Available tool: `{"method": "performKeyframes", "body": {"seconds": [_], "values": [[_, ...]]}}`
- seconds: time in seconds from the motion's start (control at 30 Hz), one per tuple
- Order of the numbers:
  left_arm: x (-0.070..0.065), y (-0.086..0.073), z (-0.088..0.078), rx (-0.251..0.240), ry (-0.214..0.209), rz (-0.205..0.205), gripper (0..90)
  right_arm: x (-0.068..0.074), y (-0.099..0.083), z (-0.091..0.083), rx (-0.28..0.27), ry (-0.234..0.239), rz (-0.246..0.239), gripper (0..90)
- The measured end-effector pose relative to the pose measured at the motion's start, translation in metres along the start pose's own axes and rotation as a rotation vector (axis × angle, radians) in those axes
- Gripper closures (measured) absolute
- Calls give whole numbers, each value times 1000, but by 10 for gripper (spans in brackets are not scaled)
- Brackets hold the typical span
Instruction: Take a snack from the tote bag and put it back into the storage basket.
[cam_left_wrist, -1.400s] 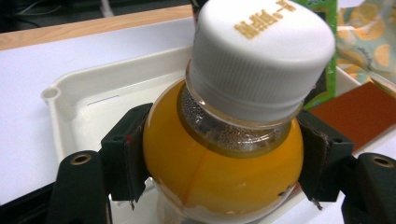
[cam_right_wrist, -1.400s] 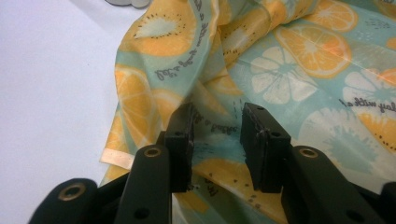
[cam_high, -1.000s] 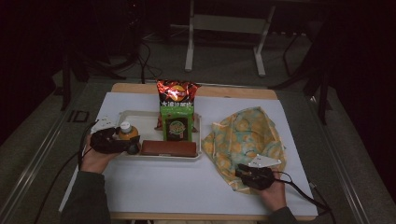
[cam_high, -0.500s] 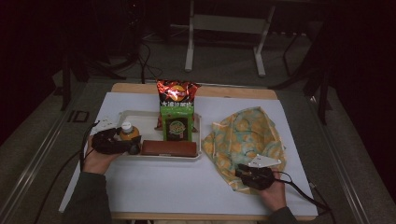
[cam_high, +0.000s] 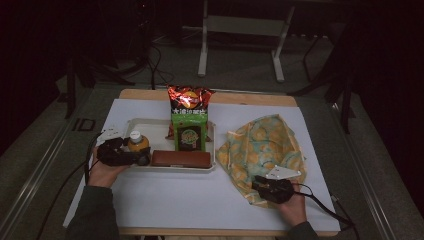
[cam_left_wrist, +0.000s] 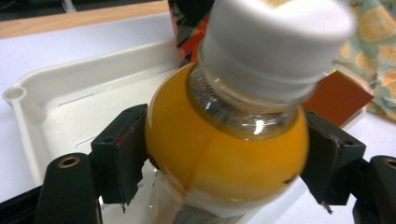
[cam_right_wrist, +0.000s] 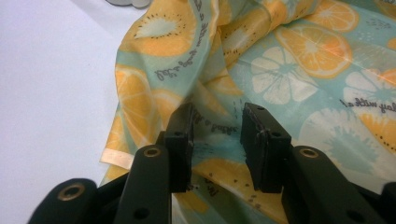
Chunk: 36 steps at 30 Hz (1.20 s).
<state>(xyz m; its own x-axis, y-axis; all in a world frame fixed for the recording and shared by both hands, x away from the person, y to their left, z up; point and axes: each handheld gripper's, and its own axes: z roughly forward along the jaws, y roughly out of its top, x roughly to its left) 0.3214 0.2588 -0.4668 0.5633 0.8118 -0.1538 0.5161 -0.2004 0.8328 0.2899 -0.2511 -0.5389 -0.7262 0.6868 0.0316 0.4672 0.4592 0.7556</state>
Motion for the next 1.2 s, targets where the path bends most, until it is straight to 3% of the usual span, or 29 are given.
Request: {"method": "performKeyframes", "body": {"seconds": [0.23, 0.47, 0.67, 0.9, 1.1, 1.2], "values": [[0, 3, -20, -47, 4, 15, 268, 0, 0, 0, 0, 1, 0, 641], [4, 0, -41, -94, 6, 15, 387, 0, 0, 0, 0, 0, 0, 640], [9, -4, -48, -103, 23, 2, 453, 0, 0, 0, 0, 1, -1, 639], [13, -6, -51, -72, 79, -11, 521, 0, 0, 0, 0, 0, -2, 639], [15, -7, -48, -29, 163, -19, 630, 0, 0, 0, 0, -1, -2, 639], [15, -8, -45, -14, 181, -20, 714, 0, 0, 0, 0, 0, -3, 639]]}}
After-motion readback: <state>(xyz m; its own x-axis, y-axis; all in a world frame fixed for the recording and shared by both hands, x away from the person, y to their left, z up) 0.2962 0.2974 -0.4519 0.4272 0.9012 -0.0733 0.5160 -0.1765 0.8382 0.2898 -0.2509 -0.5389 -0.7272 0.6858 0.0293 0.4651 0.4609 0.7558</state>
